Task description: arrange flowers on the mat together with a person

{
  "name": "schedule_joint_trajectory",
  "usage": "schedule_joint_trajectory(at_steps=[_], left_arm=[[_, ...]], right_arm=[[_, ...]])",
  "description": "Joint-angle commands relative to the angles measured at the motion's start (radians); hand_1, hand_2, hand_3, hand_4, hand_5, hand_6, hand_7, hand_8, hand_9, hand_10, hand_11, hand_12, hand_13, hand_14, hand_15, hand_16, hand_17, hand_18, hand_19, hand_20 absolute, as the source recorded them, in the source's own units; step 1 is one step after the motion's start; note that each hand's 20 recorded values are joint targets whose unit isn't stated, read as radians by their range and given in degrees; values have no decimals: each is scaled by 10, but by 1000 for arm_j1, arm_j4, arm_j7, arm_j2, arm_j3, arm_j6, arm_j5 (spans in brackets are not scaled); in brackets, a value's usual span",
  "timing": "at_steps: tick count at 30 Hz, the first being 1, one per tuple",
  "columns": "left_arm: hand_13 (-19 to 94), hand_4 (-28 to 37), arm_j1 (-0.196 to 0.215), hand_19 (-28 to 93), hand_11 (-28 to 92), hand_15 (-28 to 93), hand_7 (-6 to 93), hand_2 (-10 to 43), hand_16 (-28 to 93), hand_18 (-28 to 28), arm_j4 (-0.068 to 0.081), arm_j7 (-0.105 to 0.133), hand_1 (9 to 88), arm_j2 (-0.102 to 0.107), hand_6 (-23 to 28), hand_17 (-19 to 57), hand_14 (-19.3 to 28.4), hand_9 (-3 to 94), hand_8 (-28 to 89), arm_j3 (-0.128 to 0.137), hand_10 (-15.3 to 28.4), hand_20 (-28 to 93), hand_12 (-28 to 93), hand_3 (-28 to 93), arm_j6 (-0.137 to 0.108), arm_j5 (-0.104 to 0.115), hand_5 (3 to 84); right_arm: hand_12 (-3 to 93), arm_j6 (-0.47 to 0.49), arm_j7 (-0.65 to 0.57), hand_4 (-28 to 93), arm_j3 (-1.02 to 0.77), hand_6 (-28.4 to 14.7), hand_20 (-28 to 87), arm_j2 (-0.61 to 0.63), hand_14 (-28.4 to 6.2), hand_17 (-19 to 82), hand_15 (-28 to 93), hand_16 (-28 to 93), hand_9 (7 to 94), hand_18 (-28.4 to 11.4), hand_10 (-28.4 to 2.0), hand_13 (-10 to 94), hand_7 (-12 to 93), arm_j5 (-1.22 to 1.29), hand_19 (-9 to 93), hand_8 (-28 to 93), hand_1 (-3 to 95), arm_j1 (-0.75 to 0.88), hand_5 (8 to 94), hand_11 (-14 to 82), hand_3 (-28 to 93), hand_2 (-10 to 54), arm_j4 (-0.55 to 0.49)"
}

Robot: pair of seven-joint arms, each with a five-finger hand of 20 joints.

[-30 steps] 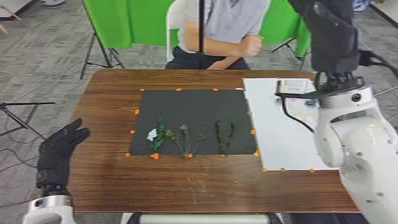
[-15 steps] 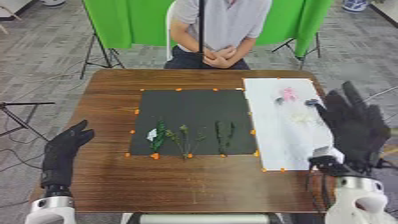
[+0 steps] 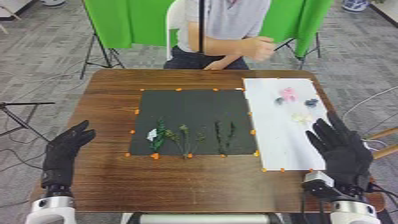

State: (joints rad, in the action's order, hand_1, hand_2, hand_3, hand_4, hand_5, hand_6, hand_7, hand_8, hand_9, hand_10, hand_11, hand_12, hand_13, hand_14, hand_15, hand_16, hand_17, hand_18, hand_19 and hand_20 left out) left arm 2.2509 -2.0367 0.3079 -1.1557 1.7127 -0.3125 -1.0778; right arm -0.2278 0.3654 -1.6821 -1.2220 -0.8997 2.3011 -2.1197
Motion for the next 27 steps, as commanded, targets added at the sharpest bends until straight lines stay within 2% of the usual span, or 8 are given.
schedule_joint_trajectory(at_steps=[1,27], left_arm=[[430,-283,19,40,187,129,102,-1,-12,110,-3,-17,230,-13,59,139,169,508,-64,-2,148,212,121,697,8,-8,504],[429,-283,22,42,188,129,100,0,-11,110,-7,-27,232,-12,59,138,169,508,-64,3,148,211,120,696,3,-7,504]], right_arm=[[89,-25,-29,-187,24,-7,227,-8,-131,153,74,88,364,-146,-145,263,82,-10,23,-79,44,-39,375,31,763,40,-3],[95,27,3,-185,-10,-9,227,-27,-137,156,82,99,374,-149,-148,275,89,-1,31,-80,50,38,391,33,759,44,-13]])
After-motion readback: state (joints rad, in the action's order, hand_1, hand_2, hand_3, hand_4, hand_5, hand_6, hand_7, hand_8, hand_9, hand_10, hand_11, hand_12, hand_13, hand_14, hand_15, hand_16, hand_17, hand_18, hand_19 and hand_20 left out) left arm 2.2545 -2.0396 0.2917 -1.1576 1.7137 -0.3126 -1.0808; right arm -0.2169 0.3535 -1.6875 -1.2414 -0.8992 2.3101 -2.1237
